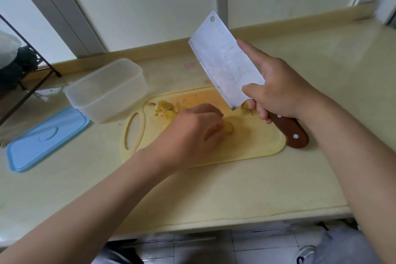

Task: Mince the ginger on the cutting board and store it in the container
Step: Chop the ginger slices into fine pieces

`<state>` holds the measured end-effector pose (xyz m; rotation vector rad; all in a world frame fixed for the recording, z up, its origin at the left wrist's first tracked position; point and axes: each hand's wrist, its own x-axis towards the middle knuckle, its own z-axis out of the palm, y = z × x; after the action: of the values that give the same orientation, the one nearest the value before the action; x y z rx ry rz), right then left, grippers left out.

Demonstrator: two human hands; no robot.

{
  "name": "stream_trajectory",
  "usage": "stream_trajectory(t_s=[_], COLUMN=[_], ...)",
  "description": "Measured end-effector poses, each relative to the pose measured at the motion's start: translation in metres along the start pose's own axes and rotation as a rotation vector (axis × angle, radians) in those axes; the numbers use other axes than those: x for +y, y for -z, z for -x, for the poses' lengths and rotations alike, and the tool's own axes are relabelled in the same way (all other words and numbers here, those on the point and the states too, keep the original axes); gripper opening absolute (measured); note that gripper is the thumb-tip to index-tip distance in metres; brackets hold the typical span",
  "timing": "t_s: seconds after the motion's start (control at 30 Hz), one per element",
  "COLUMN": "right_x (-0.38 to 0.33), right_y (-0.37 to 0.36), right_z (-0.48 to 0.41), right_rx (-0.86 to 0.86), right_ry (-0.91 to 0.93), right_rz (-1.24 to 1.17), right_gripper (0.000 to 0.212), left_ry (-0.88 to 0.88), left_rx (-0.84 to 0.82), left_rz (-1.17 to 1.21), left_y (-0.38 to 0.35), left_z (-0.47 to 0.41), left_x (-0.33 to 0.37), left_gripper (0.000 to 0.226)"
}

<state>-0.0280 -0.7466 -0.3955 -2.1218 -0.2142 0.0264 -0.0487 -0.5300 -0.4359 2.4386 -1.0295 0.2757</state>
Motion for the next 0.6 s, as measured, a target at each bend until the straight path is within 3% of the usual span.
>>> stream_trajectory(t_s=[0.27, 0.6], right_x=[-0.009, -0.028], right_y=[0.005, 0.008], right_z=[0.010, 0.047], right_rx=[-0.007, -0.077], right_ry=[-0.075, -0.185], right_rz=[0.143, 0.393], right_gripper=[0.092, 0.093], left_ry=[-0.283, -0.293], left_rx=[-0.035, -0.060], left_rz=[-0.211, -0.292], left_y=[-0.001, -0.006], left_z=[0.011, 0.008], left_x=[-0.008, -0.014], left_gripper=[0.028, 0.043])
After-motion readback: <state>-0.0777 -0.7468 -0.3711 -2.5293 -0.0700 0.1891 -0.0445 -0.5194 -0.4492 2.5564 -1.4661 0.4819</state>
